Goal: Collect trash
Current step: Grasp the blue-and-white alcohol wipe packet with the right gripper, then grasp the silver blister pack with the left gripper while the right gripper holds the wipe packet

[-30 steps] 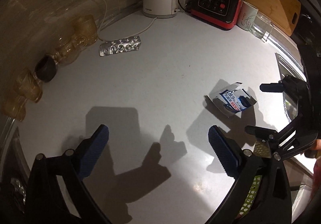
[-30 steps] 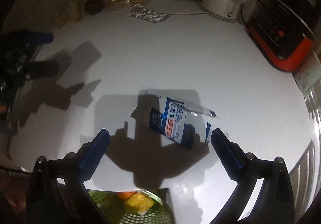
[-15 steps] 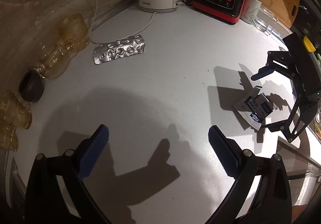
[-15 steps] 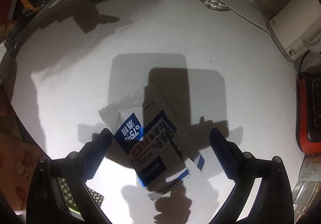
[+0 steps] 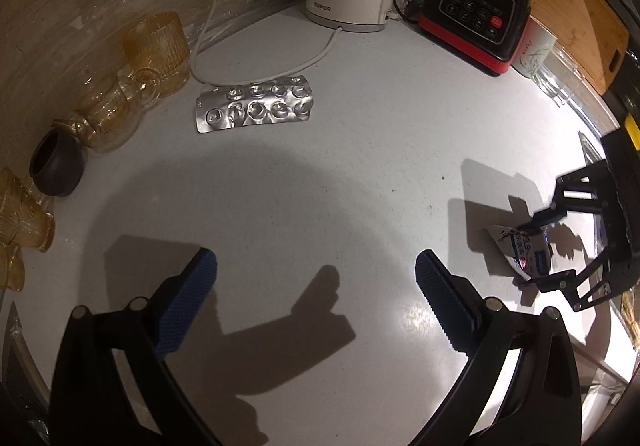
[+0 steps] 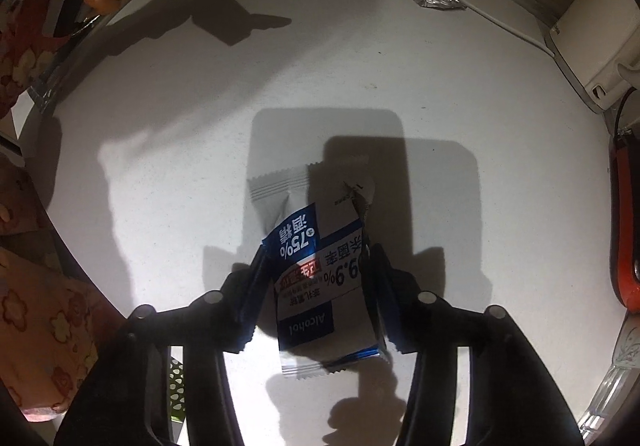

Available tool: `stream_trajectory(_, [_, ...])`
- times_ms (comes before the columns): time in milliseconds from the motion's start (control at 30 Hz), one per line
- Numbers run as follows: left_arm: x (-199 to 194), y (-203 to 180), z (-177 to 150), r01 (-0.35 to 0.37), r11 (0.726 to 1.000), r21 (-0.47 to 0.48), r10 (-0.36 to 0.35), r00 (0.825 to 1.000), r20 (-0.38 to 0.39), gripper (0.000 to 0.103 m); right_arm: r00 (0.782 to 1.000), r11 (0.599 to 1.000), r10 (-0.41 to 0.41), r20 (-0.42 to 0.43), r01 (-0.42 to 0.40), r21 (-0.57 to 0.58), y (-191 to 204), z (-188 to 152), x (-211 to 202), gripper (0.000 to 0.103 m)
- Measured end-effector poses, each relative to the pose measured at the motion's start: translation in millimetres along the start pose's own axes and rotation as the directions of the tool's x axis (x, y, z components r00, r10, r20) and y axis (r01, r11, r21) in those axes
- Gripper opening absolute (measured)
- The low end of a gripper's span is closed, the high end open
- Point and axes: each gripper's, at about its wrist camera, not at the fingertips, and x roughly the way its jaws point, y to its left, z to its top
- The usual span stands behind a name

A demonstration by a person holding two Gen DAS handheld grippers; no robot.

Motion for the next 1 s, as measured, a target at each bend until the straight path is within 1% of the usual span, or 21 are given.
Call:
stream_trajectory(33, [1, 1, 2, 0.0, 1.0, -0.006, 0.0, 1.0, 0.0, 0.095, 1.0, 1.0, -0.002, 0.002, 0.002, 0.009, 0, -1, -1, 0.034])
stream_trajectory(100, [2, 2, 5, -0.005, 1.0, -0.019, 0.005, 1.0, 0.004, 0.095, 1.0, 0.999, -0.005, 0.002, 0.005, 0.034, -3, -2, -5, 0.029])
stream_trajectory(167, [3, 3, 7, -0.009, 1.0, -0.028, 0.01, 1.0, 0.009, 0.095, 1.0, 0.998, -0.017, 0.009, 0.017, 0.059, -3, -4, -7, 0.025])
stream_trajectory(300, [9, 5, 15, -0.034, 0.998, -0.057, 0.034, 0.999, 0.006, 0.095, 0.999, 0.987, -0.029, 0.033, 0.023, 0.158, -7, -9, -12, 0.016])
stream_trajectory(367, [14, 7, 23, -0.044, 0.994, -0.096, 0.044, 0.999, -0.003, 0.095, 0.998, 0.978, -0.044, 0.046, 0.034, 0.204, -6, -10, -15, 0.014])
stream_trajectory(433, [23, 9, 34, -0.043, 0.989, -0.143, 0.041, 0.999, -0.014, 0.095, 0.996, 0.964, -0.061, 0.071, 0.04, 0.263, -2, -12, -17, 0.013])
stream_trajectory(500, [33, 12, 47, -0.051, 0.978, -0.202, 0.046, 0.999, -0.029, 0.095, 0.991, 0.942, -0.077, 0.105, 0.038, 0.332, -6, -12, -21, 0.012])
stream_trajectory(567, [41, 14, 59, -0.044, 0.969, -0.244, 0.037, 0.999, -0.031, 0.095, 0.986, 0.907, -0.074, 0.152, 0.004, 0.422, -15, -16, -29, 0.011])
stream_trajectory(600, [46, 14, 66, -0.043, 0.97, -0.24, 0.038, 0.999, -0.024, 0.095, 0.981, 0.892, -0.087, 0.172, 0.0, 0.452, -18, -17, -34, 0.011])
stream_trajectory(633, [49, 13, 73, -0.05, 0.976, -0.21, 0.048, 0.999, -0.015, 0.095, 0.976, 0.877, -0.101, 0.191, -0.003, 0.48, -19, -17, -39, 0.011])
stream_trajectory(667, [51, 11, 78, -0.05, 0.986, -0.159, 0.05, 0.999, 0.0, 0.095, 0.972, 0.865, -0.101, 0.213, -0.02, 0.501, -16, -18, -44, 0.011])
stream_trajectory(700, [52, 8, 84, -0.044, 0.997, -0.065, 0.046, 0.999, 0.023, 0.095, 0.966, 0.855, -0.103, 0.238, -0.037, 0.517, -16, -19, -51, 0.011])
stream_trajectory(733, [53, 5, 88, -0.05, 0.999, 0.01, 0.05, 0.998, 0.036, 0.095, 0.962, 0.847, -0.111, 0.251, -0.041, 0.53, -15, -20, -56, 0.011])
stream_trajectory(767, [54, 3, 92, -0.054, 0.994, 0.097, 0.049, 0.997, 0.051, 0.095, 0.959, 0.841, -0.113, 0.261, -0.047, 0.539, -13, -21, -61, 0.011])
stream_trajectory(800, [56, 2, 95, -0.055, 0.98, 0.192, 0.044, 0.997, 0.057, 0.095, 0.957, 0.835, -0.114, 0.268, -0.054, 0.547, -13, -23, -65, 0.011])
stream_trajectory(833, [57, 3, 97, -0.044, 0.964, 0.263, 0.031, 0.998, 0.055, 0.095, 0.956, 0.829, -0.119, 0.267, -0.052, 0.556, -12, -23, -67, 0.011])
stream_trajectory(900, [62, 7, 102, -0.017, 0.929, 0.369, 0.002, 0.999, 0.043, 0.095, 0.958, 0.818, -0.129, 0.258, -0.044, 0.574, -9, -28, -71, 0.011])
stream_trajectory(933, [64, 11, 105, 0.001, 0.914, 0.405, -0.015, 0.999, 0.031, 0.095, 0.959, 0.811, -0.132, 0.252, -0.042, 0.584, -9, -31, -72, 0.011])
stream_trajectory(1000, [71, 20, 112, 0.04, 0.889, 0.457, -0.048, 0.999, 0.007, 0.094, 0.96, 0.796, -0.144, 0.241, -0.032, 0.604, -10, -26, -69, 0.011])
